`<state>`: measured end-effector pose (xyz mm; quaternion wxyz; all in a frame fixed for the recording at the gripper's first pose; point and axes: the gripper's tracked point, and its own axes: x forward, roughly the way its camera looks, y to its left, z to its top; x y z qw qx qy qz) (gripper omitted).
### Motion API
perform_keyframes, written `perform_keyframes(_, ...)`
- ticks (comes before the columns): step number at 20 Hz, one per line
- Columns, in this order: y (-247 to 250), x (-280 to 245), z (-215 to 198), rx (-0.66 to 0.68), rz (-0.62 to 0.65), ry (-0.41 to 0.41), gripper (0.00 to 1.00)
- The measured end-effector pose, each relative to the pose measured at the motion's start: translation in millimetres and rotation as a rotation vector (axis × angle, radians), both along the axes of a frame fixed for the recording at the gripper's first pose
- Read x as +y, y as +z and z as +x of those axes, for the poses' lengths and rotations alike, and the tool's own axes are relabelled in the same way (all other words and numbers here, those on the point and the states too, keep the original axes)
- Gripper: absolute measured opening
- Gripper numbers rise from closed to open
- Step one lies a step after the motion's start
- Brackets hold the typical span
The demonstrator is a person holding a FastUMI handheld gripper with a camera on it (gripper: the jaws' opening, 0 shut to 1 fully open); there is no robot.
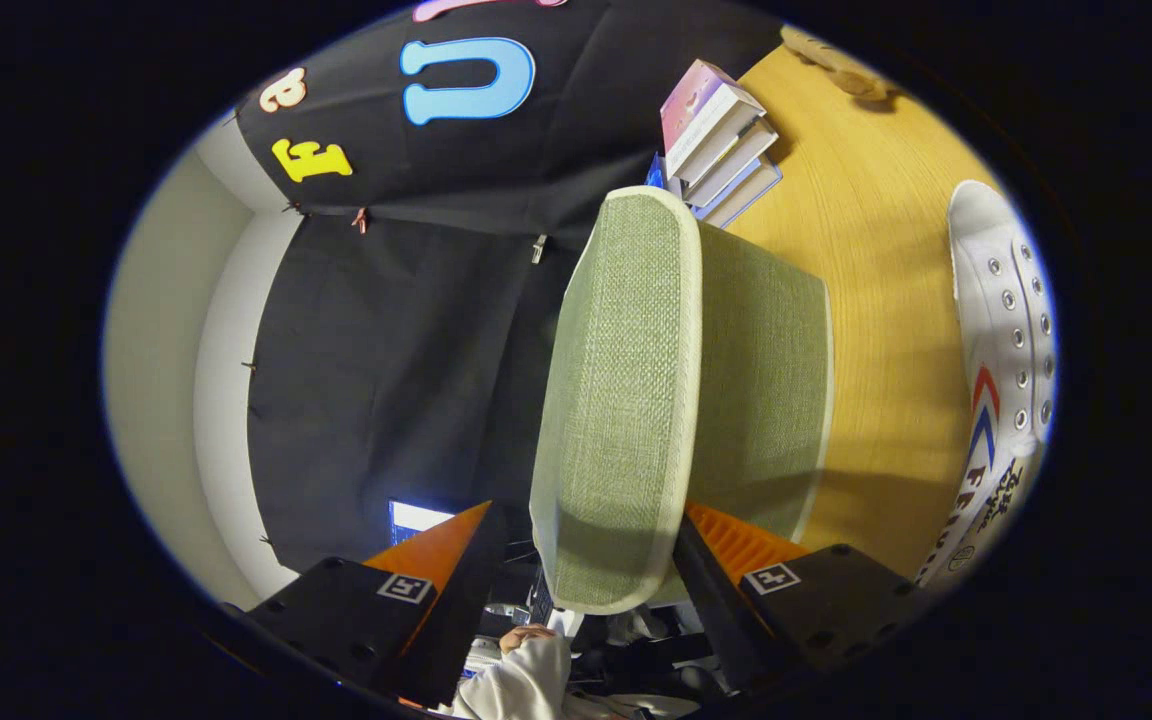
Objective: Open the storage box then place both shoes into the box .Put the left shoe in first, then the right shoe, with the right side of both shoes facing outward in a uniform manner.
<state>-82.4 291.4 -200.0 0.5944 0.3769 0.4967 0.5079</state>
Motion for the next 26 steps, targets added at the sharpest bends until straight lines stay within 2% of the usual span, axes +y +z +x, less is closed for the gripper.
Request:
perform_keyframes(2, 7.2, -2.5, 0.1, 0.026, 0.009, -0.005, 0.96)
perform_keyframes(6, 36.6, -11.6, 9.6, 0.143, 0.082, -0.083, 0.95)
perform_keyframes(8, 43.9, -10.9, 9.4, 0.155, 0.085, -0.096, 0.95)
perform_keyframes(10, 44.2, -5.5, 6.0, 0.156, 0.076, -0.077, 0.73)
perform_keyframes(11, 46.2, -4.0, 3.0, 0.163, 0.068, -0.065, 0.71)
perform_keyframes(12, 46.4, -1.2, 4.4, 0.152, 0.059, -0.076, 0.63)
perform_keyframes(14, 31.7, 3.6, 15.1, 0.096, -0.028, -0.130, 0.30)
perform_keyframes(15, 34.5, 6.2, 15.2, 0.088, -0.026, -0.130, 0.14)
perform_keyframes(16, 41.1, 9.4, 6.8, 0.096, -0.030, -0.129, 0.14)
perform_keyframes(17, 45.7, 9.6, 8.6, 0.105, -0.032, -0.129, 0.08)
perform_keyframes(19, 45.8, 11.4, 5.9, 0.103, -0.069, -0.125, 0.05)
perform_keyframes(22, 56.3, 12.9, 2.2, 0.116, -0.098, -0.119, 0.05)
perform_keyframes(26, 49.3, 11.4, -3.0, 0.093, -0.224, -0.094, 0.05)
